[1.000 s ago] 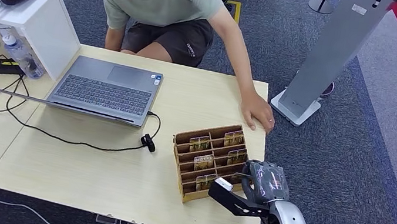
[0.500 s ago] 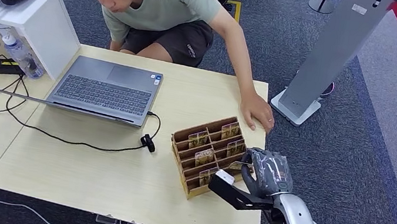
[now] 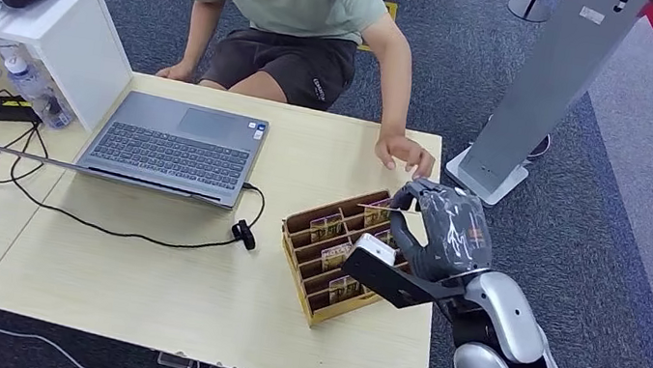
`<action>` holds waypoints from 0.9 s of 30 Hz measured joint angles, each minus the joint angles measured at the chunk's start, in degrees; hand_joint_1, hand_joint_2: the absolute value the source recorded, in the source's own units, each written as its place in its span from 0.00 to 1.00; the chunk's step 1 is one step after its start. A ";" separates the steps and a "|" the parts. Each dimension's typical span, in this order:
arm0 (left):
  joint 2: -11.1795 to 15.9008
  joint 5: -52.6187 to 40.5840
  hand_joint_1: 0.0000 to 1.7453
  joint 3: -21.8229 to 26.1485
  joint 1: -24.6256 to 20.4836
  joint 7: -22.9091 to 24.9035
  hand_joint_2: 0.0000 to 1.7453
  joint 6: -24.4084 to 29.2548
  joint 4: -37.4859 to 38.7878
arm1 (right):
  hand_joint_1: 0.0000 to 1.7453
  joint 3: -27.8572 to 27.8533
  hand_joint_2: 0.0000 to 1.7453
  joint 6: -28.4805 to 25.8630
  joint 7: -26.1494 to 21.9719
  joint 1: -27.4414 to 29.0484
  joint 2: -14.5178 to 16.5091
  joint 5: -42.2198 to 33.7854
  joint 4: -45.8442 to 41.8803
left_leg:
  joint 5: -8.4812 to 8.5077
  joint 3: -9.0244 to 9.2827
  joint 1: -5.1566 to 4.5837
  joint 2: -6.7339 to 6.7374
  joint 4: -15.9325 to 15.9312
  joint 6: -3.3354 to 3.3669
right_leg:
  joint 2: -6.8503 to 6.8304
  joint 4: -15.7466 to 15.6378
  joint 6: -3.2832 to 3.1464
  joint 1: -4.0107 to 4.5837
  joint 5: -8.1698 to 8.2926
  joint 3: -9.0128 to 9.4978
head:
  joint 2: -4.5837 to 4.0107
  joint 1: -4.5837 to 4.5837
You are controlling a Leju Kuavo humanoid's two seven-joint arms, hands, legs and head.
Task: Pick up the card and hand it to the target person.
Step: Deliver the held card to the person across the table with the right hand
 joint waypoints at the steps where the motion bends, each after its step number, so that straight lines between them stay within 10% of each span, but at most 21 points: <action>1: -0.01 -0.21 0.00 -0.02 -0.05 0.09 1.00 -0.05 0.00 | 0.78 0.39 1.00 -0.57 -0.77 -1.11 0.68 -0.82 0.91 | 0.01 0.00 0.00 -0.01 0.00 -0.01 | -0.02 0.01 0.00 0.00 0.00 0.00 | 0.00 -0.03; 21: -0.39 -1.39 0.00 -0.93 -1.19 1.72 1.00 0.04 0.00 | 0.78 7.11 1.00 -15.86 -8.49 -18.04 16.10 -2.39 34.99 | 0.09 -0.08 0.01 -0.07 0.00 -0.04 | -0.07 0.09 -0.01 0.01 0.00 -0.08 | 0.00 -0.03; 25: -0.45 -1.25 0.00 -0.97 -1.06 1.72 1.00 -0.05 0.00 | 0.00 7.70 1.00 -16.53 -8.80 -18.96 17.82 -2.75 39.31 | 0.09 -0.08 0.01 -0.07 0.00 -0.05 | -0.07 0.09 -0.01 0.01 0.00 -0.09 | 0.00 -0.05; 27: -0.45 -1.40 0.00 -1.10 -0.98 1.72 1.00 -0.41 0.00 | 0.00 7.97 1.00 -16.80 -8.92 -19.12 18.34 -3.06 40.74 | 0.09 -0.07 0.01 -0.07 0.00 -0.05 | -0.07 0.09 -0.01 0.01 0.00 -0.09 | 0.00 -0.03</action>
